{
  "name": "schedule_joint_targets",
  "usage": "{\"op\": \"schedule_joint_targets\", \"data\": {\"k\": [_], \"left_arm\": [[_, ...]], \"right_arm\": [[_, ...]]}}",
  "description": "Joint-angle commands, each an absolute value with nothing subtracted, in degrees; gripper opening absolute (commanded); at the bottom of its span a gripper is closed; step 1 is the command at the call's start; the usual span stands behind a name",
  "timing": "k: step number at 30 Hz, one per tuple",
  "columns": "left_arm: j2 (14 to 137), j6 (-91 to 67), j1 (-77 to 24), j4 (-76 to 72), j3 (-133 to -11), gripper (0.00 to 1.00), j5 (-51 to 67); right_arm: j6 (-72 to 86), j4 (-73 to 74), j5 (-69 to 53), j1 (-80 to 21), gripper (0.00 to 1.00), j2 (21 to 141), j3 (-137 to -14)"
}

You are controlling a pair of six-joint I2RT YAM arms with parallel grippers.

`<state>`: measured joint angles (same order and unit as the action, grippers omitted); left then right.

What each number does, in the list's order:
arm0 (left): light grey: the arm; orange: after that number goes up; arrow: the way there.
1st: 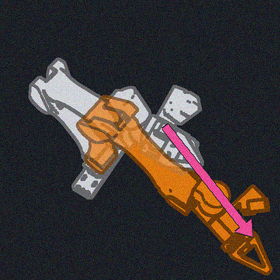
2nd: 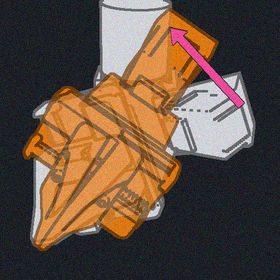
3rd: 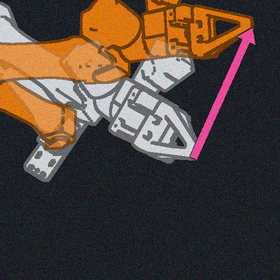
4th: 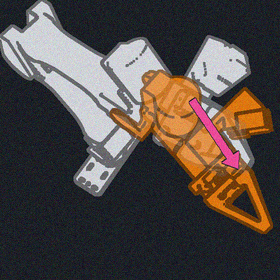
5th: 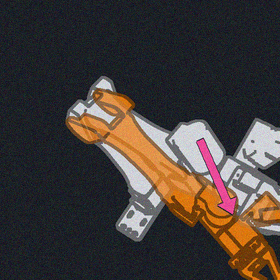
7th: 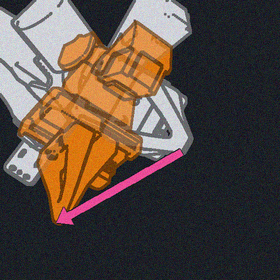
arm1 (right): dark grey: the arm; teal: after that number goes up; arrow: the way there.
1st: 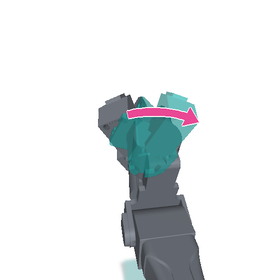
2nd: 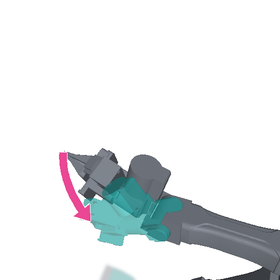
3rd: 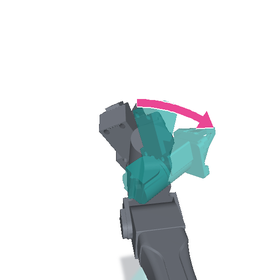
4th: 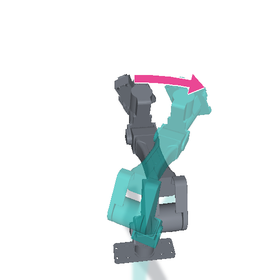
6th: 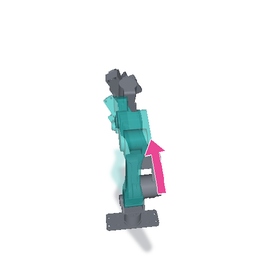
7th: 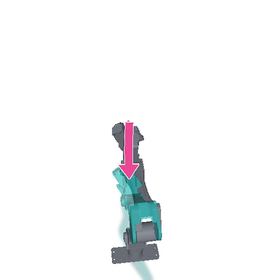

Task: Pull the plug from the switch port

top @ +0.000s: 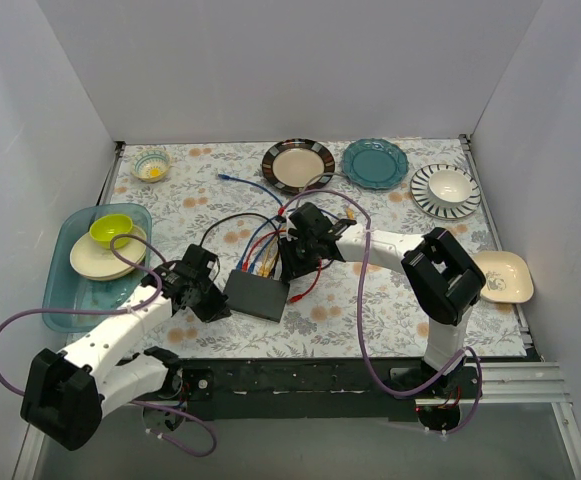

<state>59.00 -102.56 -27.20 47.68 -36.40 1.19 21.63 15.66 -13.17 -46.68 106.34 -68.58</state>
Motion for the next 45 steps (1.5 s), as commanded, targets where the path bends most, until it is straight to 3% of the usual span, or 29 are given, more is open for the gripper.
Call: {"op": "schedule_joint_targets", "data": {"k": [1, 12, 20, 23, 27, 31, 34, 36, 39, 41, 45], "left_arm": [[57.04, -107.05, -27.77, 46.94, -33.40, 0.00, 4.30], [69.86, -105.29, -27.77, 37.88, -30.06, 0.00, 7.12], [80.41, -100.82, -26.38, 36.39, -36.99, 0.00, 3.96], [82.61, -98.19, -23.57, 36.47, -38.93, 0.03, 3.87], [83.76, -93.88, -17.15, 36.91, -42.26, 0.16, 2.65], [83.32, -90.36, -10.47, 38.75, -45.34, 0.27, 0.79], [81.83, -89.30, -9.40, 40.42, -48.24, 0.33, -2.11], [79.03, -89.21, -9.40, 40.78, -48.51, 0.34, -1.50], [72.70, -90.78, -9.58, 41.31, -46.85, 0.35, 2.00], [68.67, -92.54, -10.89, 41.05, -44.14, 0.35, 5.44], [61.45, -94.83, -17.65, 40.61, -40.36, 0.30, 9.22]], "right_arm": [[21.09, 14.24, -14.68, -47.46, 0.33, 107.31, -69.43], [22.06, 13.27, -17.75, -50.53, 0.29, 107.22, -66.45], [23.82, 12.31, -22.22, -54.92, 0.26, 107.58, -64.51], [24.43, 11.95, -24.16, -56.51, 0.26, 108.19, -64.42], [24.26, 13.52, -25.22, -57.39, 0.26, 108.37, -66.44], [21.45, 20.09, -22.25, -57.30, 0.30, 106.62, -72.76], [20.13, 25.99, -15.31, -55.90, 0.39, 105.21, -80.75], [20.82, 26.80, -10.82, -53.36, 0.45, 104.51, -83.66], [22.93, 25.14, -7.92, -48.27, 0.46, 103.62, -87.44], [23.64, 24.26, -6.77, -44.24, 0.44, 105.20, -89.38], [24.00, 27.32, -8.43, -38.42, 0.28, 113.36, -95.61]]}}
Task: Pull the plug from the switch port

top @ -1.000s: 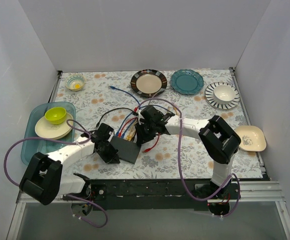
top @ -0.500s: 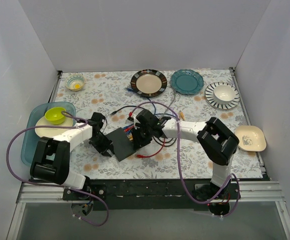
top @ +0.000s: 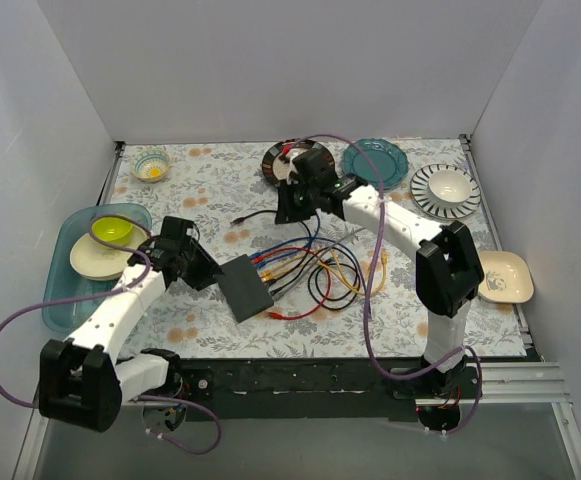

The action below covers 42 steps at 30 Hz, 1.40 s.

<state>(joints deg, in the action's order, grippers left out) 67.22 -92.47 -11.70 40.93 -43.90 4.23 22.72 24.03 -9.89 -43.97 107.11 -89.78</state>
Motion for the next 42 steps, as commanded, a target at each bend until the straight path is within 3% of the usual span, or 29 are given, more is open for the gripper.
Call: {"op": "schedule_joint_targets", "data": {"k": [1, 9, 16, 18, 26, 33, 42], "left_arm": [[60.39, -95.62, -19.32, 40.26, -39.56, 0.28, 9.40], [59.14, -94.40, -30.93, 35.60, -32.87, 0.26, 12.66], [66.96, -94.66, -33.40, 32.79, -31.11, 0.25, 14.67], [71.44, -94.66, -33.40, 32.00, -30.94, 0.24, 15.20], [87.17, -94.22, -33.31, 30.23, -32.87, 0.22, 14.95], [95.79, -92.11, -27.70, 33.04, -40.42, 0.23, 9.94], [108.27, -86.23, -22.33, 38.67, -60.19, 0.25, 2.64]], "right_arm": [[23.47, 27.51, -8.52, -37.71, 0.27, 116.42, -96.49], [21.36, 29.26, -9.93, -33.66, 0.24, 126.47, -102.30], [19.78, 30.85, -9.76, -33.66, 0.23, 127.45, -96.71], [19.95, 29.63, -9.84, -33.66, 0.18, 124.21, -92.13], [21.97, 23.21, -11.16, -35.94, 0.15, 110.67, -67.01], [24.34, 20.57, -12.48, -39.63, 0.15, 99.60, -56.18], [30.31, 15.47, -17.31, -44.38, 0.15, 91.58, -46.33]]}}
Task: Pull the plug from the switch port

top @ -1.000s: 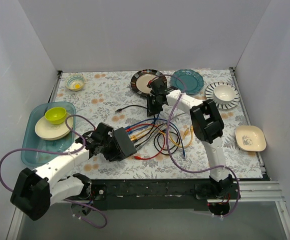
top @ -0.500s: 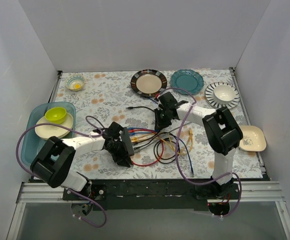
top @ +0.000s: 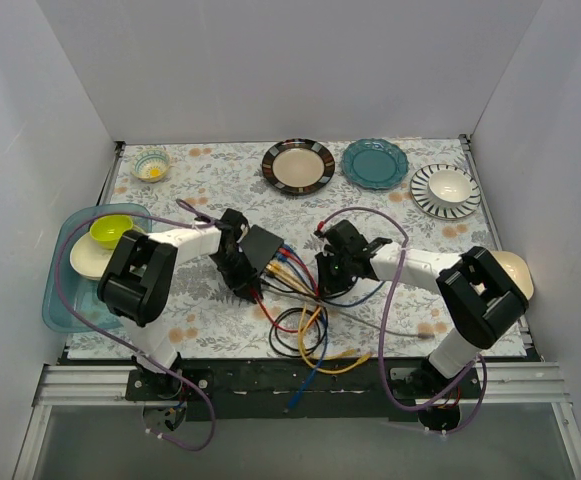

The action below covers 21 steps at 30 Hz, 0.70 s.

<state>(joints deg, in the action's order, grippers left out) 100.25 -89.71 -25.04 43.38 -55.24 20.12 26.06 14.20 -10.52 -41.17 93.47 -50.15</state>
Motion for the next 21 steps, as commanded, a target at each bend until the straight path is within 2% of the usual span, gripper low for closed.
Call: {"op": "schedule_joint_targets", "data": {"k": [1, 6, 12, 18, 21], "left_arm": [[109.33, -85.87, -21.98, 39.02, -63.42, 0.25, 1.94], [113.99, -84.38, -19.08, 40.34, -69.60, 0.26, 2.37], [113.73, -83.24, -16.97, 42.45, -74.00, 0.26, 0.80], [104.96, -83.23, -16.52, 44.65, -74.89, 0.29, -5.36], [98.98, -84.19, -16.61, 43.86, -71.99, 0.31, -4.49]], "right_arm": [[30.58, 14.95, -17.84, -45.25, 0.15, 91.67, -46.23], [30.76, 14.33, -19.60, -48.86, 0.16, 94.83, -48.25], [28.39, 19.76, -11.19, -48.70, 0.16, 94.14, -53.17], [26.64, 26.18, -3.70, -45.26, 0.23, 87.46, -58.70], [25.49, 27.51, -2.11, -45.26, 0.25, 86.22, -57.23]]}}
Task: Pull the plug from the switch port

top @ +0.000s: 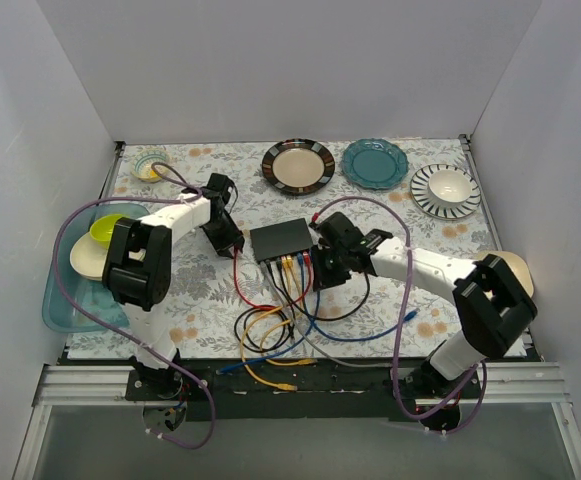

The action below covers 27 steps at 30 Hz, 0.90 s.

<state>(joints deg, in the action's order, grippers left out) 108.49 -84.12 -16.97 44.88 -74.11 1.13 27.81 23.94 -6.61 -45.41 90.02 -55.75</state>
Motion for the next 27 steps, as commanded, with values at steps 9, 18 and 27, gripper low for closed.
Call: {"op": "schedule_joint_targets", "data": {"k": [9, 18, 27], "left_arm": [[88.34, -86.13, -16.52, 43.07, -57.23, 0.33, -4.13], [85.69, -87.80, -16.61, 40.69, -50.97, 0.33, 3.78], [86.66, -85.08, -16.52, 46.40, -61.25, 0.34, -2.02]], "right_arm": [[26.46, 21.72, -7.72, -45.26, 0.22, 87.01, -44.92], [28.38, 14.42, -18.61, -48.16, 0.21, 98.16, -50.88], [28.57, 18.19, -16.46, -49.92, 0.20, 107.24, -66.71]]}}
